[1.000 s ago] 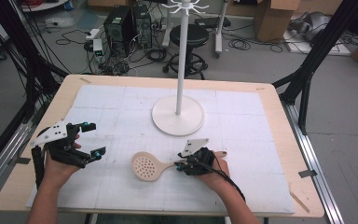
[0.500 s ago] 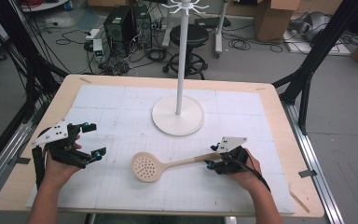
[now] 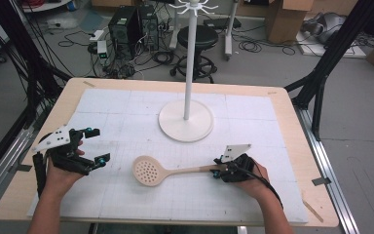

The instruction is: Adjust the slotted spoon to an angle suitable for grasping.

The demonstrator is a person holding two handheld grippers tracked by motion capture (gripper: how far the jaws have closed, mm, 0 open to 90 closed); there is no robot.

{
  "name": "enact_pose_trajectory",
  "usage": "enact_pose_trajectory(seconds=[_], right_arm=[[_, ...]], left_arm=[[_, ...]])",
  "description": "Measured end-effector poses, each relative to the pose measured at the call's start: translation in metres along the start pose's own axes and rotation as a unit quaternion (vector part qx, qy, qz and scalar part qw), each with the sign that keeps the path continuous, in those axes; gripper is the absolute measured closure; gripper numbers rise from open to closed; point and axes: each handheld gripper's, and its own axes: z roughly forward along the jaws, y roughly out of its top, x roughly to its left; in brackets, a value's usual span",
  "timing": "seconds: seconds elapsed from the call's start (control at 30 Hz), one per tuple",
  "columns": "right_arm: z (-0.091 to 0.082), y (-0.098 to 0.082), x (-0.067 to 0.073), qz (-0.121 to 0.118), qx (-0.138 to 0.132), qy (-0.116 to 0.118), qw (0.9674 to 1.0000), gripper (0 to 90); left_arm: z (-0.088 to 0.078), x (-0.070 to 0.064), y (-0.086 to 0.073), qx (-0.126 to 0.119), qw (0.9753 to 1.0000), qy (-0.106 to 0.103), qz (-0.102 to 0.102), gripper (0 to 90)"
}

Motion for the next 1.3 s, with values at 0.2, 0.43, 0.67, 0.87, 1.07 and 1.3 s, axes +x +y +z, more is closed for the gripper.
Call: enact_pose_trajectory(seconds=[0.2, 0.43, 0.67, 0.87, 1.07, 1.3], right_arm=[[0.008, 0.011, 0.012, -0.034, -0.003, 0.007, 0.9994, 64.7], [0.030, 0.036, 0.027, -0.061, -0.010, 0.010, 0.9980, 67.0], [0.047, 0.055, 0.036, -0.054, -0.007, 0.006, 0.9985, 64.0], [0.014, 0.039, 0.026, -0.009, -0.044, 0.002, 0.9990, 56.6], [-0.008, 0.006, 0.019, 0.027, -0.028, -0.007, 0.9992, 55.8], [0.005, 0.004, 0.018, 0.008, 0.008, 0.000, 0.9999, 72.0]], left_arm=[[-0.002, -0.001, 0.004, -0.003, 1.0000, -0.002, 0.006, 1.7], [-0.004, -0.003, 0.007, -0.009, 0.9999, -0.002, 0.009, 1.7], [-0.006, -0.002, 0.009, -0.014, 0.9999, -0.002, 0.010, 1.7], [-0.004, -0.003, 0.007, -0.007, 0.9999, -0.003, 0.011, 1.7], [-0.005, -0.002, 0.007, -0.010, 0.9999, -0.001, 0.010, 1.7], [-0.004, -0.003, 0.008, -0.010, 0.9999, -0.004, 0.011, 1.7]])
